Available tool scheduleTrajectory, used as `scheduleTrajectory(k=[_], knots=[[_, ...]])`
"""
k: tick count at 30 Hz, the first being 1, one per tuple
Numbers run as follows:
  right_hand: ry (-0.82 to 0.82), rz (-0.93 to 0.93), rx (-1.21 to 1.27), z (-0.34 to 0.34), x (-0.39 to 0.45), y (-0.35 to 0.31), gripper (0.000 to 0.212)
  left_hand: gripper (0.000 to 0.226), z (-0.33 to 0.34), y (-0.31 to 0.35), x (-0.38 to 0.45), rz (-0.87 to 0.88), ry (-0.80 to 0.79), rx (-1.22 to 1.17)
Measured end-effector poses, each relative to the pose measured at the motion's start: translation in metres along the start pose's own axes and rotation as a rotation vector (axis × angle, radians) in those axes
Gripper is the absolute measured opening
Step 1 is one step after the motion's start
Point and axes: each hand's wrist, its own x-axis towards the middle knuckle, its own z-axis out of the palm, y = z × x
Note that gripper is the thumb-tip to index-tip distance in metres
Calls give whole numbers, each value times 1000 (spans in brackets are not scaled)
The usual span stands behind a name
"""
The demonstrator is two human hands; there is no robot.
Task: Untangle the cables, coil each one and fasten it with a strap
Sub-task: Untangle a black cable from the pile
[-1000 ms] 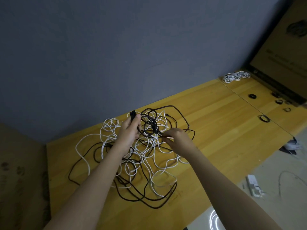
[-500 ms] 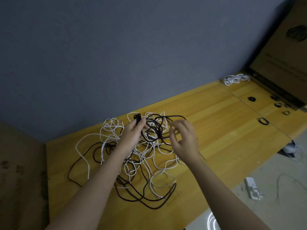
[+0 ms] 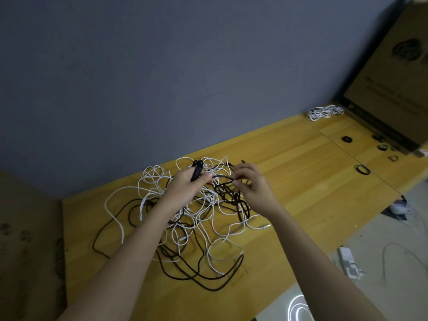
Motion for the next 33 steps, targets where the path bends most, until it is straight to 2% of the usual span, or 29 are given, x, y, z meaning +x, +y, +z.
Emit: scheduleTrajectory(k=[3,7,10,11,13,15,17,21,23,26,29,33], knots=[[39,42,65,0,-5,-3,35,25,1,1,0,22,-6,82],[244,205,130,8,-14,-13,29,27,6,2,0,67,26,182],[384,336,69,10,-19,-18,38,27,11,5,0,91,25,242],[378,373,45,9,-19,-18,42,26,12,5,0,99,28,261],[265,434,10,8,-18,-19,47,27,14,6,0,119,38,292],[154,455,51,9,-17,-18,42,28,16,8,-1,131,50,282],[133,430,130,9,-18,-14,37,28,16,9,-1,128,82,236],[113,292,169,0,-20,-12,47,28,11,11,-2,129,97,217],[84,319,199,-3,-17,-11,46,29,9,11,-2,137,67,224],[53,261,47,-4,-13,-7,37,34,10,10,-1,107,11,250],[25,113,42,-6,-15,-10,50,42,8,9,1,56,-35,245],[-86,25,90,-10,-15,-20,60,44,6,13,-2,25,-193,329]])
